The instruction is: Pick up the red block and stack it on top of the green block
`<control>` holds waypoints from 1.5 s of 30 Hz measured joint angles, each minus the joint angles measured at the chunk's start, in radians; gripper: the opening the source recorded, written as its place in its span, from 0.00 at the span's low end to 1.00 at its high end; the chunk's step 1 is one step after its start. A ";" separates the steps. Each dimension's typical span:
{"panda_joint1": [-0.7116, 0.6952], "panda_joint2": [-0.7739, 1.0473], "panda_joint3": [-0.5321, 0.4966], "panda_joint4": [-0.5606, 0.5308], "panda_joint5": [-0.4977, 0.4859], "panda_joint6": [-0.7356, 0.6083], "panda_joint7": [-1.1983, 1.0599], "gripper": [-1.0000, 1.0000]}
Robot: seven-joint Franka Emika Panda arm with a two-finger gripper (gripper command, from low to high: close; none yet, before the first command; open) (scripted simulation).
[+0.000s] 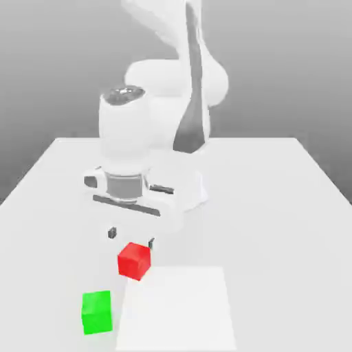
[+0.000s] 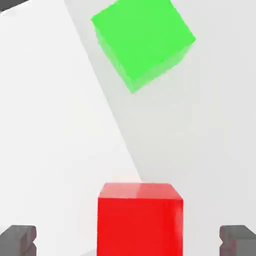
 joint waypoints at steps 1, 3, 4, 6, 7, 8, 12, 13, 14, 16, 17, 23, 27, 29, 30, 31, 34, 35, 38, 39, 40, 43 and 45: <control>-0.009 0.039 0.012 0.004 0.013 0.033 -0.009 0.50; -0.033 0.108 0.038 0.012 0.029 0.093 -0.022 0.00; -0.033 0.108 0.038 0.012 0.029 0.093 -0.022 0.00; -0.034 0.108 0.038 0.012 0.028 0.093 -0.021 0.00; -0.034 0.108 0.038 0.012 0.027 0.093 -0.020 0.00; -0.034 0.108 0.038 0.012 0.026 0.093 -0.019 0.00; -0.036 0.062 0.036 0.005 0.009 0.053 -0.005 0.00; -0.037 0.029 0.033 0.001 -0.003 0.025 0.003 0.00; -0.040 -0.006 0.033 -0.004 -0.013 -0.005 0.010 0.00; -0.042 -0.076 0.032 -0.014 -0.024 -0.066 0.017 0.00; -0.043 -0.112 0.032 -0.019 -0.028 -0.096 0.019 0.00; -0.039 -0.115 0.022 0.117 0.011 -0.235 0.019 0.00; -0.040 -0.048 0.003 0.260 0.010 -0.312 0.045 0.00; -0.048 -0.015 0.000 0.334 -0.001 -0.352 0.066 0.00; -0.051 0.009 -0.001 0.358 -0.004 -0.352 0.072 0.00; -0.052 0.039 -0.001 0.371 -0.002 -0.335 0.073 0.00; -0.057 0.143 0.006 0.386 0.009 -0.247 0.066 0.00; -0.059 0.174 0.009 0.388 0.014 -0.218 0.063 1.00; -0.059 0.174 0.009 0.388 0.014 -0.218 0.063 1.00; -0.059 0.174 0.009 0.388 0.014 -0.218 0.063 1.00; -0.059 0.174 0.009 0.388 0.014 -0.218 0.063 1.00; -0.058 0.157 0.008 0.388 0.011 -0.235 0.065 1.00; -0.058 0.094 0.006 0.385 0.000 -0.295 0.073 1.00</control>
